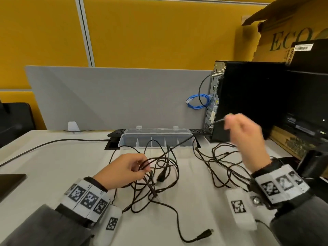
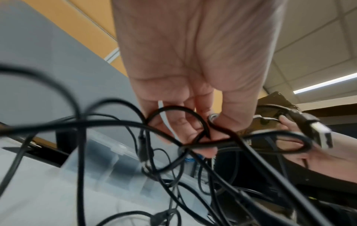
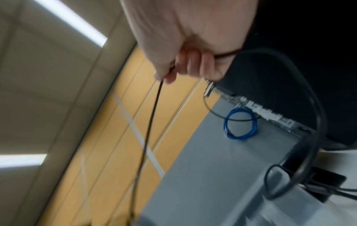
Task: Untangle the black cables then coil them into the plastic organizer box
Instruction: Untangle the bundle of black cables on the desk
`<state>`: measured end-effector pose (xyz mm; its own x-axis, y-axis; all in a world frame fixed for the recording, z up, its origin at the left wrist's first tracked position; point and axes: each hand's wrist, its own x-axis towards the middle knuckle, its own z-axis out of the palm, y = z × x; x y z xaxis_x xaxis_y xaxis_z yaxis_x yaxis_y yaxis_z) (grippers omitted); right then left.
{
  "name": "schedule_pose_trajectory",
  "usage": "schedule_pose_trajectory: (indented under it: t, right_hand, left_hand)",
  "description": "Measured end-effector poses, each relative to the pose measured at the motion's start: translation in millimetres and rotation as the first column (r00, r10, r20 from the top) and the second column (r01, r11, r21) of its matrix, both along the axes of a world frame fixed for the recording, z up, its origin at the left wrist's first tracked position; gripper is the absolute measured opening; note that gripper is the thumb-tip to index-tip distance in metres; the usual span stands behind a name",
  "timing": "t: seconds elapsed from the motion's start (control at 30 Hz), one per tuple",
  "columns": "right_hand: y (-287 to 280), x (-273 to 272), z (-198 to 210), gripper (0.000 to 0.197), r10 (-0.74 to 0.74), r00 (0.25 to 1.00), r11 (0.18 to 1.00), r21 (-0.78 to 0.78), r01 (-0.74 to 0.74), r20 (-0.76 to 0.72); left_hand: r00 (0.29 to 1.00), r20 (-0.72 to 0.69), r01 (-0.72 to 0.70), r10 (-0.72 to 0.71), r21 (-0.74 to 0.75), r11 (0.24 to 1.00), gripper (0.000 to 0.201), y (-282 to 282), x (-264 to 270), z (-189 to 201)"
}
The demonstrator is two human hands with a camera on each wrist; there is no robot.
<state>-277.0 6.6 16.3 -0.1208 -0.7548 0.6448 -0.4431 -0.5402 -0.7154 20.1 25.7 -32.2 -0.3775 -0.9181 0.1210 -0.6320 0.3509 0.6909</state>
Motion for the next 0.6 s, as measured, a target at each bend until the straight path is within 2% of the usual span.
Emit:
schedule_pose_trajectory:
  t: [0.07, 0.1, 0.13, 0.2, 0.23, 0.27, 0.3, 0.33, 0.4, 0.43, 0.47, 0.53, 0.57, 0.6]
  right_hand:
    - [-9.8, -21.9, 6.0, 0.032, -0.140, 0.955, 0.987, -0.037, 0.155, 0.260]
    - [-15.2, -32.4, 4.4, 0.033, -0.192, 0.919, 0.975, -0.037, 0.218, 0.345]
    - [-19.6, -41.2, 1.0, 0.034, -0.246, 0.888, 0.960, -0.029, 0.278, 0.389]
    - [-31.7, -49.6, -9.1, 0.031, -0.315, 0.881, 0.943, 0.014, 0.332, 0.352]
    - [-37.6, -48.9, -16.1, 0.028, -0.354, 0.905, 0.935, 0.054, 0.352, 0.234]
    - [-41.7, -46.8, -22.8, 0.027, -0.405, 0.914, 0.913, 0.066, 0.402, 0.032]
    - [-44.9, -40.1, -30.3, 0.031, -0.449, 0.867, 0.883, 0.040, 0.467, -0.214]
    - [-44.1, -30.3, -37.1, 0.034, -0.445, 0.784, 0.873, -0.014, 0.488, -0.433]
    - [-31.7, -0.3, -53.5, 0.038, -0.237, 0.641, 0.948, -0.029, 0.317, -0.730]
    - [-22.0, 15.5, -61.5, 0.039, -0.082, 0.564, 0.986, 0.017, 0.168, -0.822]
    - [-10.0, 31.5, -66.9, 0.040, 0.088, 0.490, 0.991, 0.126, 0.044, -0.867]
    - [4.9, 52.4, -71.6, 0.039, 0.401, 0.364, 0.911, 0.409, -0.058, -0.841]
    - [6.8, 59.0, -69.5, 0.034, 0.499, 0.344, 0.859, 0.506, -0.077, -0.795]
    - [8.0, 64.1, -63.8, 0.027, 0.541, 0.370, 0.833, 0.542, -0.113, -0.755]
  left_hand:
    - [1.000, -0.006, -0.021, 0.021, 0.002, 1.000, 0.013, 0.2, 6.8, 0.7]
    - [1.000, 0.001, -0.026, 0.026, 0.003, 1.000, 0.012, -0.4, 9.0, 0.5]
    - [1.000, 0.017, -0.026, 0.026, 0.000, 1.000, 0.013, -0.7, 10.1, 0.4]
    - [0.998, 0.061, -0.019, 0.019, 0.010, 1.000, 0.015, -0.7, 10.8, -1.8]
    - [0.997, 0.077, -0.011, 0.010, 0.020, 1.000, 0.014, -0.5, 9.9, -4.1]
    - [0.997, 0.082, -0.002, -0.001, 0.030, 1.000, 0.013, 0.5, 8.4, -6.6]
    - [0.997, 0.081, 0.009, -0.012, 0.036, 0.999, 0.013, 1.6, 6.4, -8.8]
    - [0.997, 0.079, 0.014, -0.017, 0.036, 0.999, 0.014, 2.0, 4.6, -10.4]
    - [0.999, 0.037, 0.005, -0.006, 0.027, 1.000, 0.018, 1.4, 1.5, -11.0]
    - [1.000, 0.000, 0.000, 0.000, 0.024, 1.000, 0.019, 1.3, 0.4, -10.8]
    - [0.999, -0.046, 0.002, -0.001, 0.026, 1.000, 0.019, 1.9, -0.9, -9.7]
    - [0.991, -0.131, 0.005, -0.002, 0.024, 1.000, 0.018, 2.7, -2.5, -7.7]
    - [0.985, -0.170, 0.003, -0.001, 0.012, 1.000, 0.018, 3.2, -2.5, -7.6]
    - [0.978, -0.209, -0.004, 0.004, -0.001, 1.000, 0.019, 3.5, -2.0, -8.0]
